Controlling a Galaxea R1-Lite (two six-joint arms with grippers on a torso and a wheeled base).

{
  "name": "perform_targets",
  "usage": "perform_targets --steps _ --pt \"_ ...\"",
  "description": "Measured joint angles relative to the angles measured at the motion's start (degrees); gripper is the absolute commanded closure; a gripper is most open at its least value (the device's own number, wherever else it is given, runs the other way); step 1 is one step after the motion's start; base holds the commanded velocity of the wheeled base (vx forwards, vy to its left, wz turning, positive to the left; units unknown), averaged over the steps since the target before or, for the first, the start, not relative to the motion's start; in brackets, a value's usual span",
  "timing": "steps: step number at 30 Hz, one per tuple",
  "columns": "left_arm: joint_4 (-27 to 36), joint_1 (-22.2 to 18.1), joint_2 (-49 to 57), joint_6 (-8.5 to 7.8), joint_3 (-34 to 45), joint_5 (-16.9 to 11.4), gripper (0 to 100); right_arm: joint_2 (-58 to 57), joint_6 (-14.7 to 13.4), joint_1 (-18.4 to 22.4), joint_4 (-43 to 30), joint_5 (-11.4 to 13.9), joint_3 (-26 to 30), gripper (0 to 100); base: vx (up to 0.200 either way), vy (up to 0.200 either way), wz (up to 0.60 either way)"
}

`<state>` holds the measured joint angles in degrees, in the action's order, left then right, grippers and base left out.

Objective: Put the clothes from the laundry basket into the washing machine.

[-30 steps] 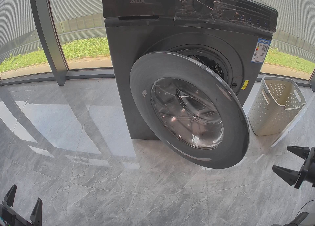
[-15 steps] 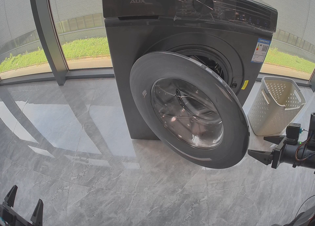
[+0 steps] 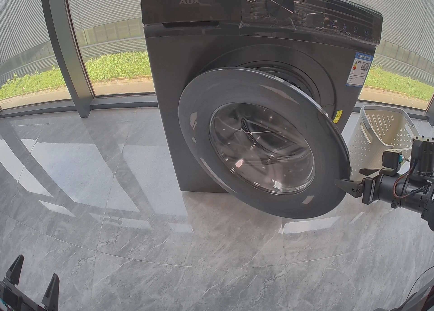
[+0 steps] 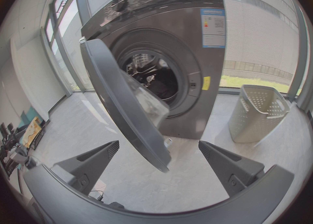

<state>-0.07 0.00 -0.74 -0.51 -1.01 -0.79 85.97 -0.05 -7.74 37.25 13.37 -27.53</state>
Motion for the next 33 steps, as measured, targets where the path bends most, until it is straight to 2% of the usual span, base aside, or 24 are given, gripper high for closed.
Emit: perform_targets --steps 8,12,18,23,27,29,31,33 --pt "0.0 0.0 0.0 0.00 0.0 0.1 0 0.9 0.1 7.6 0.0 -0.3 -1.4 0 0.000 0.000 0.00" --pt "0.0 0.0 0.0 0.02 0.0 0.1 0 1.9 0.0 11.2 0.4 -2.4 -3.4 0 0.000 0.000 0.00" --pt "0.0 0.0 0.0 0.18 0.0 0.1 0 2.8 0.6 12.9 0.4 -2.5 -2.5 0 0.000 0.000 0.00" --pt "0.0 0.0 0.0 0.13 0.0 0.2 0 2.6 2.6 12.6 0.2 -2.0 3.2 0 0.000 -0.200 0.00" --pt "0.0 0.0 -0.1 0.16 0.0 0.3 0 2.2 2.8 9.7 0.5 0.4 7.4 0 0.000 -0.200 0.00" --pt "0.0 0.0 -0.1 0.18 0.0 0.3 0 2.0 1.8 7.3 0.7 1.3 8.7 0 0.000 -0.200 0.00" --pt "0.0 0.0 -0.1 0.16 0.0 0.3 0 2.0 -0.6 5.0 1.1 2.0 9.4 0 0.000 -0.100 0.00" --pt "0.0 0.0 -0.1 0.07 0.0 0.2 0 1.9 -4.5 2.6 2.1 2.4 9.5 0 0.000 0.000 0.00"
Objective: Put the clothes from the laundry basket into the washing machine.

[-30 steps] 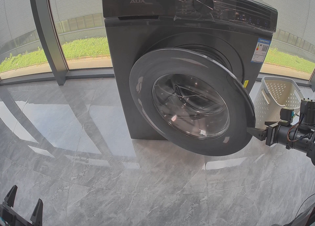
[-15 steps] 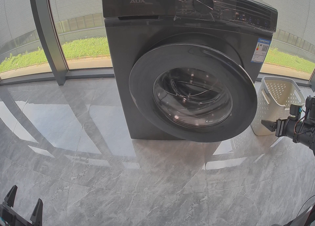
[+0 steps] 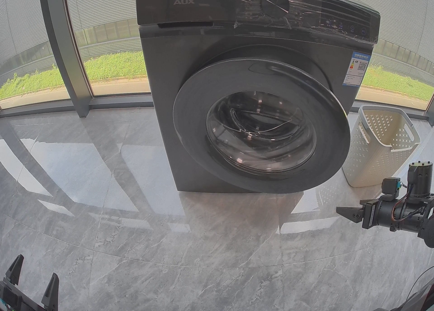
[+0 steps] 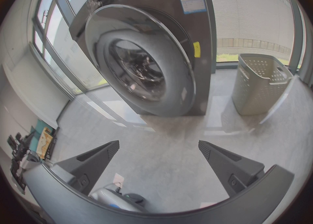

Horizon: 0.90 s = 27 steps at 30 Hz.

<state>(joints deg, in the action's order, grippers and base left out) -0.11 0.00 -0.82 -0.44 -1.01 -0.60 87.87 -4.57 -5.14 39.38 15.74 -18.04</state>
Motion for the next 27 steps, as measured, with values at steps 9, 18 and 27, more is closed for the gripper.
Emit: perform_targets --steps 9,18,27 --pt "0.0 -0.1 0.0 -0.46 0.0 -0.2 0 0.1 -6.2 -8.6 9.6 0.5 -3.3 100 0.133 0.000 0.00" --pt "0.0 0.0 0.0 -0.18 0.0 -0.2 0 1.6 -7.9 -11.4 12.2 0.6 -5.9 100 0.200 0.000 0.00" --pt "0.0 0.0 -0.1 -0.35 0.0 0.0 0 4.2 -7.9 -11.7 16.6 -1.0 -9.2 100 0.067 0.000 0.00"
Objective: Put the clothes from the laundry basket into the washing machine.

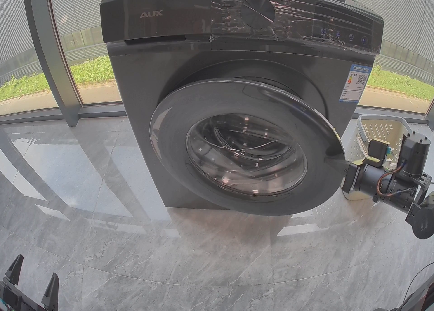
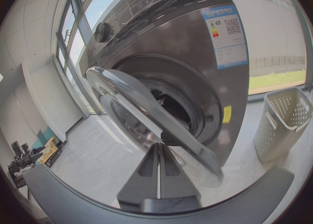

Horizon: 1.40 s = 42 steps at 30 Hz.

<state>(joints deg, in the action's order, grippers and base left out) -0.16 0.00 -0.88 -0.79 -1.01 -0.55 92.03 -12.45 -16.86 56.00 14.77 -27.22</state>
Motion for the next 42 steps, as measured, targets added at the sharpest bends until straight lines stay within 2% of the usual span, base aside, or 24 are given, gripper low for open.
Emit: perform_targets --steps 5,12,13,27,36,42 --pt "0.1 0.0 0.0 -0.07 0.0 0.2 0 1.8 0.2 0.7 1.7 -4.0 -2.8 100 0.000 -0.080 0.00" --pt "0.1 0.0 0.0 -0.07 0.0 0.2 0 1.4 0.9 1.5 1.3 -4.9 -2.7 100 0.000 -0.029 0.00" --pt "0.1 0.0 0.0 -0.07 0.0 0.2 0 1.1 1.1 1.5 1.2 -4.9 -2.3 0 0.000 0.000 0.00" --pt "0.0 0.0 0.0 -0.33 0.0 0.1 0 -2.8 2.3 -2.0 1.9 -4.5 3.9 0 0.000 0.000 0.00" --pt "0.0 0.0 0.0 -0.29 0.0 0.1 0 -4.2 2.2 -3.6 2.0 -4.4 5.0 0 0.200 0.000 0.00" --pt "0.1 0.0 0.0 -0.29 0.0 0.1 0 -4.4 2.2 -3.8 2.0 -4.5 5.1 0 0.000 0.000 0.00"
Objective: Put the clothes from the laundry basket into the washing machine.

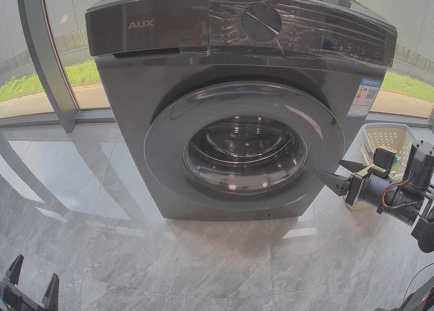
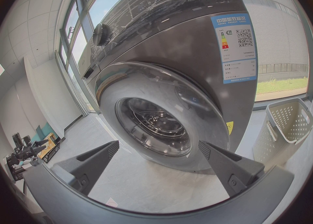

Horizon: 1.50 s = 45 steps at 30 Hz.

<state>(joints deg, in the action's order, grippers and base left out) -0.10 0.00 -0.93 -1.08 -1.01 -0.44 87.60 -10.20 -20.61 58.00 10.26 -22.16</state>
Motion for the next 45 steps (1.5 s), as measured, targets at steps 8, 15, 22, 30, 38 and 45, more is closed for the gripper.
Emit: perform_targets --steps 8,15,22,30,38,45 --pt "-0.1 0.0 0.0 0.07 0.0 0.1 0 -0.8 0.1 -0.8 -0.1 -0.2 0.5 0 0.000 -0.150 0.00" --pt "0.0 0.0 0.0 -0.02 0.0 0.0 0 -1.7 0.1 -2.1 0.0 -0.2 2.4 0 0.000 0.000 0.00" --pt "-0.1 0.0 0.0 0.05 0.0 0.0 0 -2.0 0.6 -2.6 0.0 0.0 3.8 0 0.000 -0.114 0.00" --pt "-0.1 0.0 0.0 0.05 0.0 0.1 0 -2.0 0.6 -3.3 -0.1 0.4 4.2 0 0.000 -0.050 0.00" --pt "0.0 0.0 0.0 0.11 0.0 0.0 0 -2.0 0.4 -6.1 0.0 0.4 4.8 0 0.125 0.000 0.00" --pt "-0.1 0.0 0.0 0.30 0.0 0.1 0 -2.2 0.3 -8.3 0.1 0.5 5.0 0 0.200 0.000 0.00"
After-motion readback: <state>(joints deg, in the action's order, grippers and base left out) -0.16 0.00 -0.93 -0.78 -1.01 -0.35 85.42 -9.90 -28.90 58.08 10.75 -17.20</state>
